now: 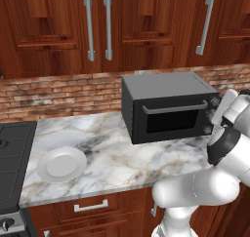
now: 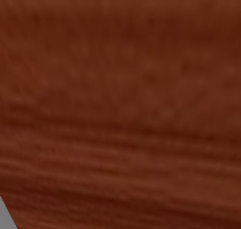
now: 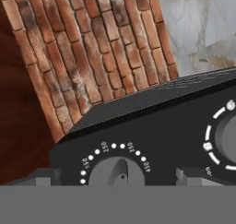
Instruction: Pull the toaster oven rack outwards. Pick up the baguette from the plate and place it on the toaster oven rack. Close the toaster oven door fully and set the temperature to the lowest setting.
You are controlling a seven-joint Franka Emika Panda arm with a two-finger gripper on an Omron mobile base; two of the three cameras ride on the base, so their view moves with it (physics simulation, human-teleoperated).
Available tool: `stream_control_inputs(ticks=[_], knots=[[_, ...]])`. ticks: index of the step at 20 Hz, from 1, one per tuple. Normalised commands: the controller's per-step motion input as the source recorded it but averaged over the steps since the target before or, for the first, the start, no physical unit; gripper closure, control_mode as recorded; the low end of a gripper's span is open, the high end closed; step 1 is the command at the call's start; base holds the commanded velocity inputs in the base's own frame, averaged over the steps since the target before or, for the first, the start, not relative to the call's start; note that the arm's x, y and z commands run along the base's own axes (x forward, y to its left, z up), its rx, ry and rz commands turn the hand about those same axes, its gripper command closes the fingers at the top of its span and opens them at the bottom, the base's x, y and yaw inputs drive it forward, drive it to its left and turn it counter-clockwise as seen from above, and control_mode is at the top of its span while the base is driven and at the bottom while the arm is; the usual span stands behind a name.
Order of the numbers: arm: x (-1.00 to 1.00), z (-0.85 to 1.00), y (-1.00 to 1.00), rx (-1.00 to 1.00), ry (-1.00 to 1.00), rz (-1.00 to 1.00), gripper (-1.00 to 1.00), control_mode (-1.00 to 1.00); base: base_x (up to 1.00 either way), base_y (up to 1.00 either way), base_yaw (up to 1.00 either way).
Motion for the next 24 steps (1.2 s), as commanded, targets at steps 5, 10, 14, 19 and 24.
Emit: stream_control_inputs(ticks=[5,10,14,19,24], knots=[[0.0,-0.01,-0.19,0.01,-0.04,0.0,-1.0,-1.0,0.0,0.0,0.0],[0.0,0.0,0.0,0.0,-0.04,0.0,-1.0,-1.0,0.0,0.0,0.0],[-0.01,0.0,0.12,0.0,-0.01,0.01,-1.0,-1.0,0.0,0.0,0.0],[0.0,0.0,0.25,0.0,0.0,0.01,-1.0,-1.0,0.0,0.0,0.0],[0.0,0.0,0.13,0.0,0.0,0.01,-1.0,-1.0,0.0,0.0,0.0]])
